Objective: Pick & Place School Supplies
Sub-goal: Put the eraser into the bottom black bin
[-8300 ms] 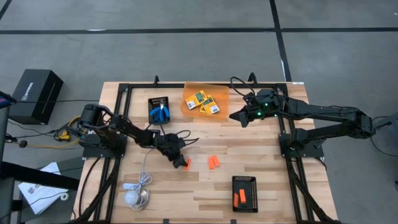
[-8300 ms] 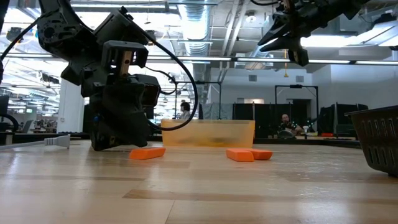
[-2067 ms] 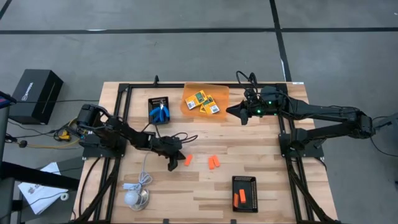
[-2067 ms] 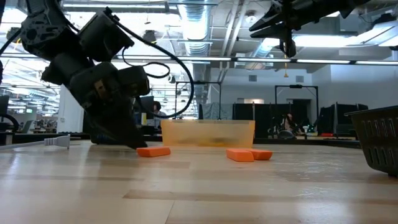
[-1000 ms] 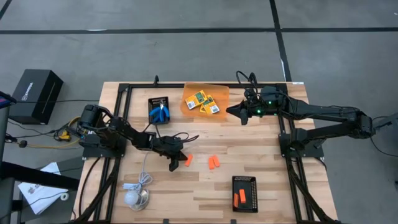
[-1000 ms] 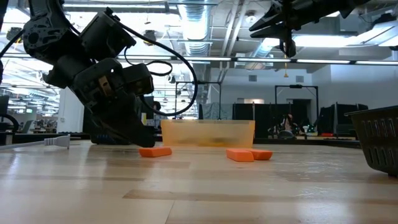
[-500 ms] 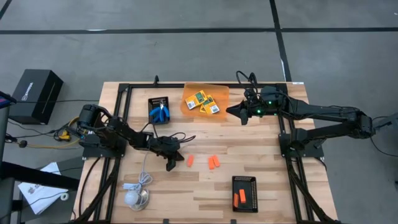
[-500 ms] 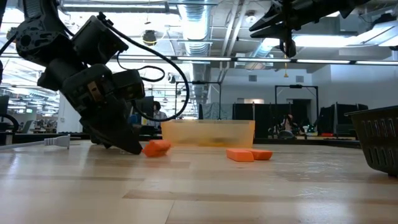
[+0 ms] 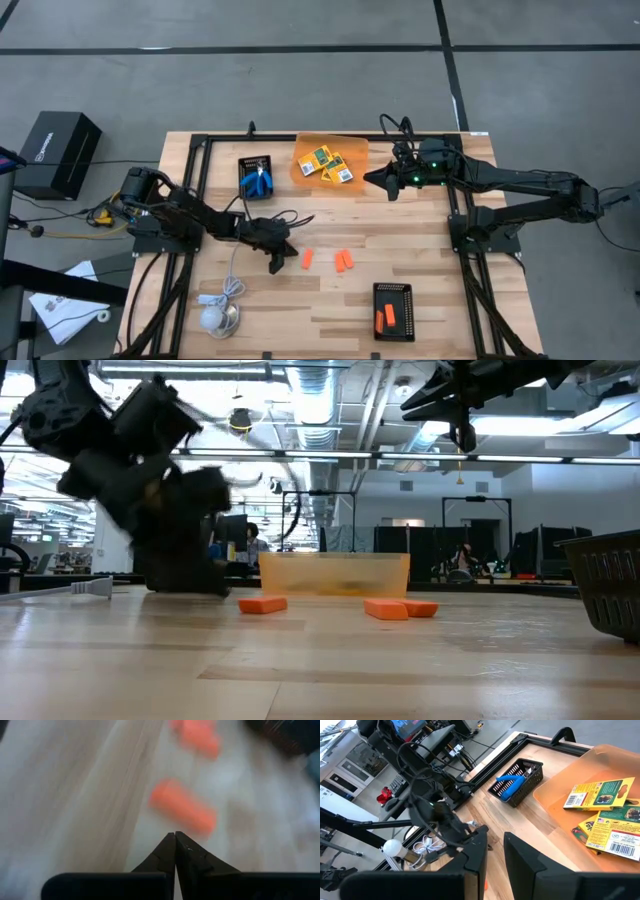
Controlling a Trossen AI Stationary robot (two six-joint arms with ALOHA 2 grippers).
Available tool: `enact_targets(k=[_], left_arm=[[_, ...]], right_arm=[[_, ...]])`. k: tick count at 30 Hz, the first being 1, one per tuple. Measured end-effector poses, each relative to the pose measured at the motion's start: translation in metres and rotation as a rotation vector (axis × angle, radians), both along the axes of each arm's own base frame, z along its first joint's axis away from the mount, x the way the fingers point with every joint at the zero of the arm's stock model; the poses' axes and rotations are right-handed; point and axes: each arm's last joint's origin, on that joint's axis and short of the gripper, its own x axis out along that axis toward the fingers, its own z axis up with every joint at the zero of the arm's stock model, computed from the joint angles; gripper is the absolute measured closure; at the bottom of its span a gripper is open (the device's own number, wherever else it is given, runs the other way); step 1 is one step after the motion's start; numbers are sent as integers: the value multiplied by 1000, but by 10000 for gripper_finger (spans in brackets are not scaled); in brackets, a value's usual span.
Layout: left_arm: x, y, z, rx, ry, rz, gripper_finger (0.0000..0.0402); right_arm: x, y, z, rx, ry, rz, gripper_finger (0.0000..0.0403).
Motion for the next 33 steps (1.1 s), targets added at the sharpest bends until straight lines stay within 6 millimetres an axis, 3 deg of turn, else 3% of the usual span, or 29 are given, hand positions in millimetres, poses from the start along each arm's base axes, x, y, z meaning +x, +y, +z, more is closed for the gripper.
enact_targets(k=[2, 8, 17, 33], left_arm=[[10, -1, 11, 11, -67, -10, 401], [30, -4, 18, 50, -108, -46, 401], [31, -6, -4, 15, -17, -70, 401], [24, -5, -12, 21, 50, -94, 402]], right_arm=[[0, 0, 0, 0, -1, 0, 346], [0, 0, 0, 0, -1, 0, 346], [0, 0, 0, 0, -1, 0, 346], [0, 0, 0, 2, -1, 7, 346]])
